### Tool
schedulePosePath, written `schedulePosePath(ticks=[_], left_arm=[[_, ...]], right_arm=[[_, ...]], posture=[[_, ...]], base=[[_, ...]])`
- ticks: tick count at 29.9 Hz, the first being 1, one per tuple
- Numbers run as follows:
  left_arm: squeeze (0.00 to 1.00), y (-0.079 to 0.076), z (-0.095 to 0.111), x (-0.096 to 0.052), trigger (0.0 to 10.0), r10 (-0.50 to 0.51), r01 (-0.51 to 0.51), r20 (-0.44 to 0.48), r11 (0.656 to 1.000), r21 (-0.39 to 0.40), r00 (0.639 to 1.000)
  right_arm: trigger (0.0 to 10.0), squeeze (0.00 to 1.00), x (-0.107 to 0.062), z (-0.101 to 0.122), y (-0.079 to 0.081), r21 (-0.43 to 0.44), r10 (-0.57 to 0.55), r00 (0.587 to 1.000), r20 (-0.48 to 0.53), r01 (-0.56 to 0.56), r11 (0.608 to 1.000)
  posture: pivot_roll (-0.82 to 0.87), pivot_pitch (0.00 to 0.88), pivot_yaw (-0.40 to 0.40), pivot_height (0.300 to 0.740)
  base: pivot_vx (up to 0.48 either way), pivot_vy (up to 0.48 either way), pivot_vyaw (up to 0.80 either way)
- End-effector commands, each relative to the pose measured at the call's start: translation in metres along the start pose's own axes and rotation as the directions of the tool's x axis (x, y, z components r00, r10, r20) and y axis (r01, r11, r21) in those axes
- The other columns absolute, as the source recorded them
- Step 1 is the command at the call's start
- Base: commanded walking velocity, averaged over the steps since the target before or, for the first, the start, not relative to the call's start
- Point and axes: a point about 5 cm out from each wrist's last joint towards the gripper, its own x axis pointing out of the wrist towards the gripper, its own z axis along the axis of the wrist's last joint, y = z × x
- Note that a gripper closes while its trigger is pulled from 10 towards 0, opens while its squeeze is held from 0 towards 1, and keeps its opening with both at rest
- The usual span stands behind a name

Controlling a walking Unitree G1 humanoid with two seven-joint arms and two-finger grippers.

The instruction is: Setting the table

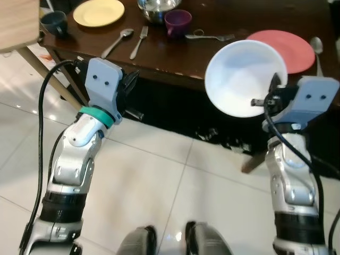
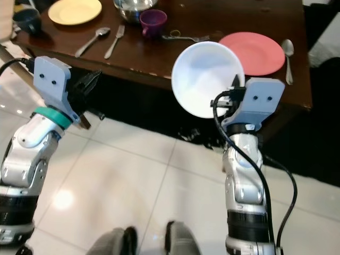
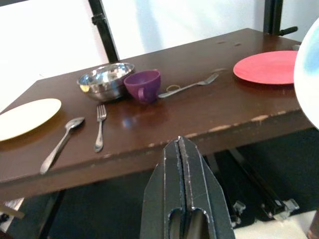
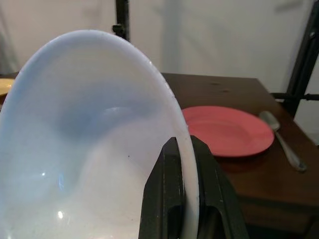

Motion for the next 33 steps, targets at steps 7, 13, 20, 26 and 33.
schedulePosePath(ticks=[7,13,20,26,33], left_arm=[[0.00,0.0005,-0.0038,-0.0022,10.0,-0.006,0.006,-0.011,1.000,-0.006,1.000],[0.00,0.0007,-0.0035,-0.0018,10.0,-0.008,0.008,-0.009,1.000,-0.006,1.000],[0.00,0.0007,-0.0033,-0.0013,10.0,-0.008,0.008,-0.009,1.000,-0.006,1.000],[0.00,0.0004,-0.0029,-0.0011,10.0,-0.010,0.010,-0.007,1.000,-0.007,1.000],[0.00,0.0002,-0.0027,-0.0009,10.0,-0.011,0.011,-0.006,1.000,-0.008,1.000]], right_arm=[[10.0,0.00,-0.0028,-0.0022,0.0003,0.002,-0.001,1.000,-0.002,0.001,1.000],[10.0,0.00,-0.0030,-0.0024,0.0002,0.001,-0.003,1.000,-0.003,0.003,1.000],[10.0,0.00,-0.0035,-0.0030,0.0002,0.001,-0.005,1.000,-0.005,0.005,1.000],[10.0,0.00,-0.0037,-0.0034,-0.0001,0.001,-0.005,1.000,-0.006,0.005,1.000],[10.0,0.00,-0.0039,-0.0035,-0.0003,0.001,-0.005,1.000,-0.007,0.005,1.000]], posture=[[-0.06,0.126,0.107,0.740],[-0.05,0.128,0.109,0.740],[-0.05,0.129,0.111,0.740],[-0.05,0.131,0.111,0.740],[-0.05,0.134,0.110,0.740]], base=[[-0.274,0.000,0.00],[-0.272,0.000,0.00],[-0.271,0.000,0.00],[-0.271,0.000,0.00],[-0.270,0.000,0.00]])
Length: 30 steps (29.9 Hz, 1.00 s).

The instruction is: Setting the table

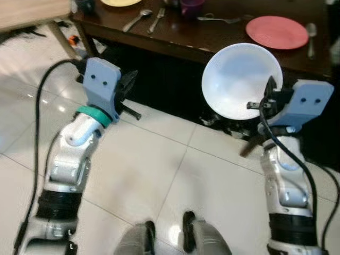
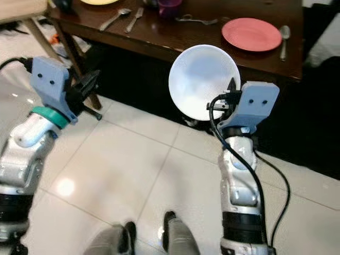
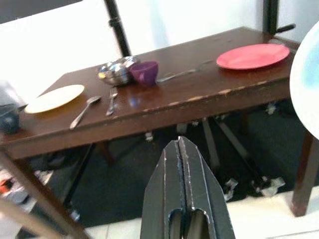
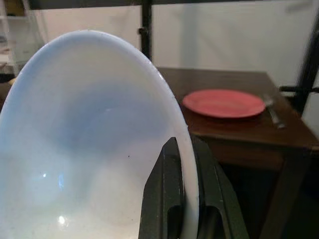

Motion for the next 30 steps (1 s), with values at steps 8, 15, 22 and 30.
schedulePosePath(ticks=[8,15,22,30], left_arm=[[0.00,-0.0001,-0.0032,-0.0018,10.0,-0.003,0.003,-0.012,1.000,-0.010,1.000],[0.00,-0.0004,-0.0031,-0.0015,10.0,-0.005,0.005,-0.011,1.000,-0.010,1.000],[0.00,-0.0004,-0.0029,-0.0013,10.0,-0.006,0.006,-0.011,1.000,-0.010,1.000],[0.00,-0.0002,-0.0035,-0.0014,10.0,-0.005,0.005,-0.014,1.000,-0.010,1.000]], right_arm=[[10.0,0.00,-0.0010,-0.0001,0.0001,0.001,-0.002,1.000,0.003,0.002,1.000],[10.0,0.00,-0.0013,-0.0005,0.0001,0.002,-0.005,1.000,0.002,0.005,1.000],[10.0,0.00,-0.0013,-0.0009,0.0002,0.003,-0.005,1.000,0.001,0.005,1.000],[10.0,0.00,-0.0015,-0.0016,0.0004,0.003,-0.004,1.000,-0.002,0.004,1.000]], posture=[[-0.05,0.135,0.112,0.740],[-0.05,0.134,0.113,0.740],[-0.05,0.135,0.113,0.740],[-0.05,0.135,0.114,0.740]], base=[[-0.269,0.000,0.00],[-0.271,0.000,0.00],[-0.272,0.000,0.00],[-0.271,0.000,0.00]])
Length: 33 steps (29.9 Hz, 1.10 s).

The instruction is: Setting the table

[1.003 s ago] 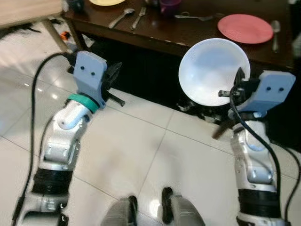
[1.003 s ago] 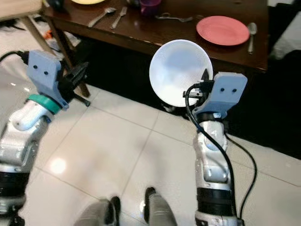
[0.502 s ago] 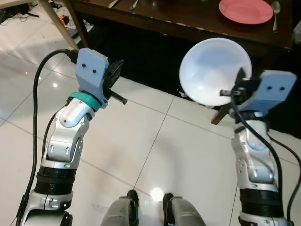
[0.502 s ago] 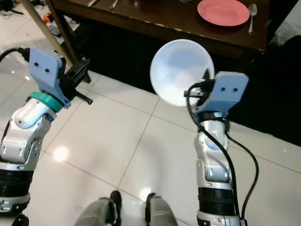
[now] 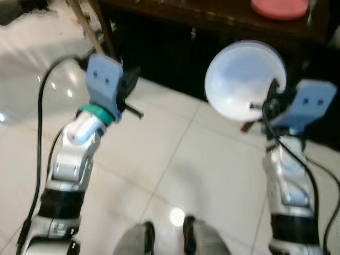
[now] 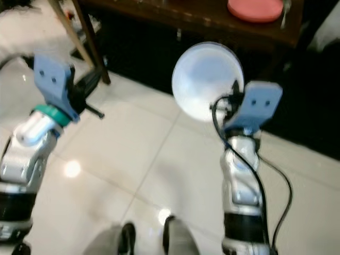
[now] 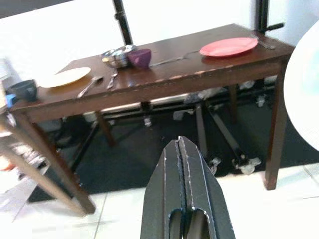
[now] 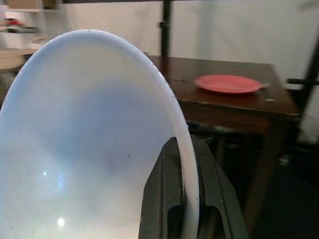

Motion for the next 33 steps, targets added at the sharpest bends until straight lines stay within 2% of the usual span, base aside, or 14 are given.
schedulePosePath(ticks=[1,9,13,18,22,24,25,28,33], left_arm=[[0.00,0.001,-0.005,-0.003,10.0,0.006,-0.006,-0.022,1.000,-0.010,1.000],[0.00,0.002,-0.007,-0.004,10.0,0.011,-0.011,-0.025,1.000,-0.007,1.000],[0.00,0.005,-0.008,-0.004,10.0,0.019,-0.019,-0.032,1.000,-0.005,0.999],[0.00,0.009,-0.009,-0.002,10.0,0.041,-0.041,-0.038,0.999,-0.011,0.998],[0.00,0.016,-0.012,-0.002,10.0,0.094,-0.095,-0.076,0.995,-0.003,0.993],[0.00,0.017,-0.013,-0.002,10.0,0.100,-0.100,-0.081,0.995,-0.002,0.992],[0.00,0.021,-0.011,-0.001,10.0,0.128,-0.130,-0.069,0.991,-0.030,0.989],[0.00,0.022,-0.009,0.000,10.0,0.134,-0.137,-0.060,0.990,-0.040,0.989],[0.00,0.020,-0.010,0.001,10.0,0.137,-0.139,-0.066,0.990,-0.030,0.988]], right_arm=[[10.0,0.00,-0.002,-0.001,-0.003,-0.008,-0.007,1.000,-0.001,0.007,1.000],[10.0,0.00,-0.002,-0.003,-0.002,-0.017,0.017,1.000,-0.008,-0.017,1.000],[10.0,0.00,-0.002,-0.003,0.000,-0.044,0.079,0.997,-0.010,-0.079,0.996],[10.0,0.00,0.007,0.000,-0.004,-0.056,0.110,0.994,0.001,-0.110,0.992],[10.0,0.00,0.017,0.003,-0.009,0.010,0.077,0.997,0.003,-0.077,0.997],[10.0,0.00,0.017,0.003,-0.009,0.014,0.076,0.997,0.003,-0.076,0.997],[10.0,0.00,0.017,0.002,-0.007,0.061,0.075,0.997,-0.006,-0.074,0.995],[10.0,0.00,0.017,0.002,-0.004,0.098,0.083,0.996,-0.009,-0.082,0.992],[10.0,0.00,0.015,0.003,-0.001,0.113,0.107,0.994,0.003,-0.107,0.988]], posture=[[-0.05,0.136,0.113,0.740],[-0.05,0.137,0.110,0.740],[-0.05,0.140,0.110,0.740],[-0.05,0.143,0.110,0.740],[-0.04,0.143,0.107,0.740],[-0.04,0.143,0.107,0.740],[-0.03,0.144,0.109,0.740],[-0.03,0.144,0.109,0.740],[-0.04,0.145,0.112,0.740]], base=[[-0.274,0.000,0.00],[-0.270,0.000,0.00],[-0.272,0.000,0.00],[-0.262,0.000,0.00],[0.000,0.000,0.00],[0.000,0.000,0.00],[0.000,0.000,0.00],[0.000,0.000,0.00],[0.000,0.000,0.00]])
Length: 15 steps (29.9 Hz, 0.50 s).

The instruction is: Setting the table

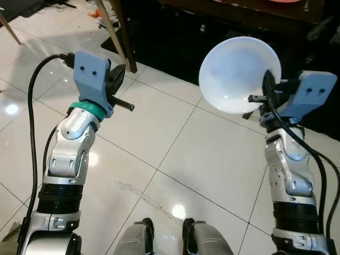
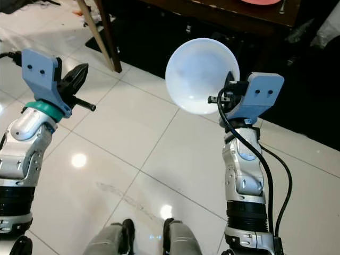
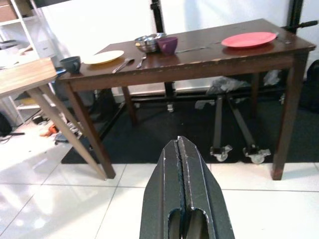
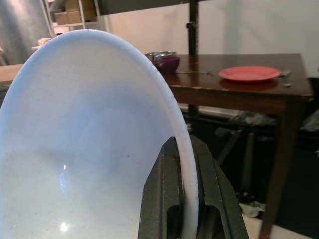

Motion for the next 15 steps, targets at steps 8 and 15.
schedulePosePath(ticks=[8,15], left_arm=[[0.00,0.002,-0.008,-0.002,10.0,0.036,-0.036,-0.037,0.999,0.004,0.999],[0.00,0.003,-0.008,-0.002,10.0,0.056,-0.055,-0.038,0.998,0.026,0.998]], right_arm=[[10.0,0.00,0.000,-0.002,0.009,0.003,0.052,0.999,-0.005,-0.052,0.999],[10.0,0.00,0.000,-0.003,0.016,0.026,0.074,0.997,-0.005,-0.074,0.997]], posture=[[-0.03,0.140,0.111,0.740],[-0.03,0.134,0.109,0.740]], base=[[0.000,0.000,0.06],[0.000,0.000,0.75]])
